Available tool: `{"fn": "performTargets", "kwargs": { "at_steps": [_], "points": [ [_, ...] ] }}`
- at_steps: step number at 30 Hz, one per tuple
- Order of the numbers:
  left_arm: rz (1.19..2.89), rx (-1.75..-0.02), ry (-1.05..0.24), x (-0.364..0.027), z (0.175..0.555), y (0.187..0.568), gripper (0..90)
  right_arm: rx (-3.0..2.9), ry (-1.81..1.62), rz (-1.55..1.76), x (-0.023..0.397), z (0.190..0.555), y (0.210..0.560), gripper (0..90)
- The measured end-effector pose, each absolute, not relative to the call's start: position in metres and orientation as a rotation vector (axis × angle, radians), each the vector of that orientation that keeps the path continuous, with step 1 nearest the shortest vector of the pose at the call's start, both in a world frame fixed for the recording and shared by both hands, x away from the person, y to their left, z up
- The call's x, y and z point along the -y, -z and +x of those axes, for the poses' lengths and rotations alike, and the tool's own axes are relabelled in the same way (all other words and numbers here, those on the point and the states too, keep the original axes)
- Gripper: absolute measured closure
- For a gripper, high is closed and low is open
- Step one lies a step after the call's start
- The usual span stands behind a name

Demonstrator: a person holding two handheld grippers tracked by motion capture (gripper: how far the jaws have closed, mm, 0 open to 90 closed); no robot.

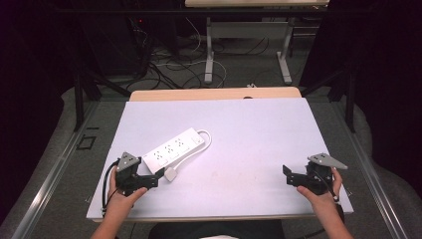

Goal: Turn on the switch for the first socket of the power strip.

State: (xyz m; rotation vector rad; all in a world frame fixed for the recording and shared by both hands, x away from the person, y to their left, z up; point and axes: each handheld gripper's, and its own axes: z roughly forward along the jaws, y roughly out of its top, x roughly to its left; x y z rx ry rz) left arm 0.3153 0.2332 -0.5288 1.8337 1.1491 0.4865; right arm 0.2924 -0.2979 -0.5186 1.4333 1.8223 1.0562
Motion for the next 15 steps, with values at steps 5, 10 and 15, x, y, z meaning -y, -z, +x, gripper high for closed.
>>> {"fn": "performTargets", "kwargs": {
  "at_steps": [5, 10, 15],
  "points": [
    [1.832, -1.165, -0.486, -0.2331, 0.3166, 0.5298, 0.6, -1.841, -1.063, 1.436, 0.2952, 0.2927, 0.5237, 0.0],
    [1.842, -1.193, -0.495, -0.235, 0.315, 0.5303, 0.8, -1.839, -1.059, 1.475, 0.2984, 0.2967, 0.5265, 0.0],
    [1.851, -1.224, -0.517, -0.2356, 0.3153, 0.5302, 0.8, -1.856, -1.036, 1.455, 0.2988, 0.2998, 0.53, 0.0]
  ]
}}
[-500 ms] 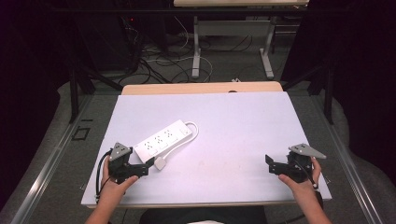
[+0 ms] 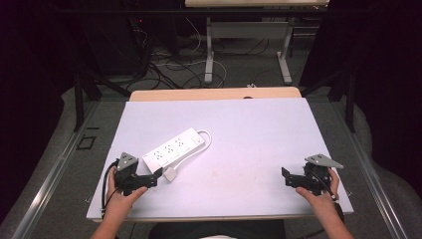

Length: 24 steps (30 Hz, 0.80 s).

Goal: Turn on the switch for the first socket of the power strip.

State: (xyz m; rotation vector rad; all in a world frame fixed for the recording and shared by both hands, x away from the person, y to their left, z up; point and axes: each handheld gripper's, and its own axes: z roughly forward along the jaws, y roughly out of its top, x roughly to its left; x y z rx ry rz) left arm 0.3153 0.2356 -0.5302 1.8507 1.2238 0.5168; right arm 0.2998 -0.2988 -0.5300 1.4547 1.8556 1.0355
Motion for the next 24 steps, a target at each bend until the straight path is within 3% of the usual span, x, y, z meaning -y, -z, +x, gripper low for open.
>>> {"fn": "performTargets", "kwargs": {
  "at_steps": [12, 24],
  "points": [
    [1.873, -1.292, -0.585, -0.233, 0.317, 0.521, 2.1, -1.865, -1.04, 1.476, 0.3, 0.302, 0.532, 0.0],
    [1.925, -1.367, -0.506, -0.234, 0.33, 0.514, 4.0, -1.872, -1.023, 1.509, 0.3, 0.307, 0.538, 0.0]
  ]
}}
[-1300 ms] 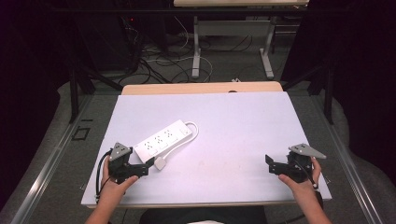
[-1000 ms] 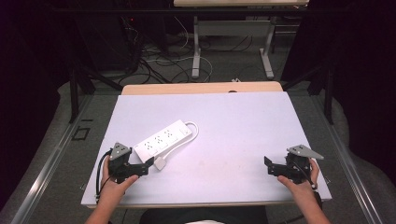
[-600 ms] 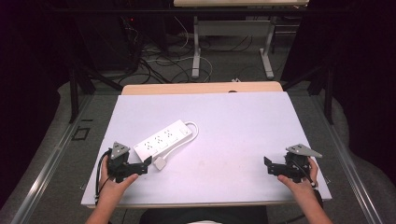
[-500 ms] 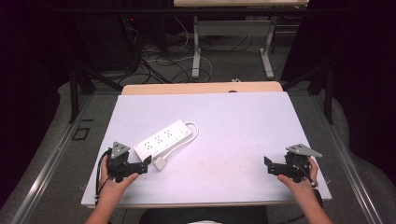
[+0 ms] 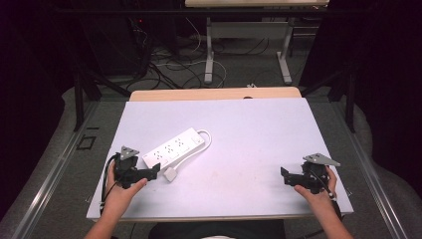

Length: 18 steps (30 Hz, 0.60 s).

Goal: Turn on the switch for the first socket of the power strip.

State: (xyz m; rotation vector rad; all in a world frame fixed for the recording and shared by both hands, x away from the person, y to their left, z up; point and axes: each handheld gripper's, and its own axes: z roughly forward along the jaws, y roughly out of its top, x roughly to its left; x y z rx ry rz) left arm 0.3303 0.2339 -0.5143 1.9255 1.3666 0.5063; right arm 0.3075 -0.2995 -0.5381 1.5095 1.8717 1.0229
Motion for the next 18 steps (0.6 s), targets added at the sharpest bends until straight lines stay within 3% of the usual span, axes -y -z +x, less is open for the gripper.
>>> {"fn": "performTargets", "kwargs": {
  "at_steps": [18],
  "points": [
    [2.025, -1.371, -0.471, -0.241, 0.341, 0.495, 5.6, -1.878, -1.028, 1.531, 0.302, 0.31, 0.541, 0.6]
  ]
}}
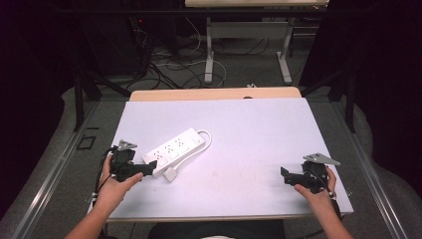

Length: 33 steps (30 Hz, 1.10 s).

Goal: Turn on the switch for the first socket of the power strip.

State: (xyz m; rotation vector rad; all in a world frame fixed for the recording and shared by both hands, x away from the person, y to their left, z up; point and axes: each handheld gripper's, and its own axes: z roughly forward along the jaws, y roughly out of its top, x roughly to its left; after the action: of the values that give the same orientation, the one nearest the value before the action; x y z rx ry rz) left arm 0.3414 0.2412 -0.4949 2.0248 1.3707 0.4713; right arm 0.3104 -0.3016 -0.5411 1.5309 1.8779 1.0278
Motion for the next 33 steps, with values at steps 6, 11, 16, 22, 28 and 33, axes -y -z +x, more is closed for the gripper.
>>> {"fn": "performTargets", "kwargs": {
  "at_steps": [6, 11, 16, 22, 28, 33],
  "points": [
    [2.053, -1.367, -0.457, -0.24, 0.345, 0.487, 6.9, -1.874, -1.032, 1.545, 0.302, 0.31, 0.541, 0.7],
    [2.072, -1.37, -0.436, -0.237, 0.348, 0.484, 8.4, -1.874, -1.039, 1.549, 0.3, 0.309, 0.541, 1.1],
    [2.083, -1.368, -0.435, -0.234, 0.351, 0.477, 10.4, -1.873, -1.04, 1.547, 0.3, 0.309, 0.541, 1.3],
    [2.102, -1.354, -0.456, -0.23, 0.356, 0.467, 15.5, -1.865, -1.056, 1.567, 0.302, 0.309, 0.54, 2.0],
    [2.093, -1.339, -0.476, -0.227, 0.361, 0.455, 15.6, -1.872, -1.06, 1.569, 0.301, 0.309, 0.541, 2.3],
    [2.103, -1.329, -0.486, -0.223, 0.366, 0.444, 16.2, -1.868, -1.061, 1.576, 0.301, 0.309, 0.541, 2.5]
  ]
}}
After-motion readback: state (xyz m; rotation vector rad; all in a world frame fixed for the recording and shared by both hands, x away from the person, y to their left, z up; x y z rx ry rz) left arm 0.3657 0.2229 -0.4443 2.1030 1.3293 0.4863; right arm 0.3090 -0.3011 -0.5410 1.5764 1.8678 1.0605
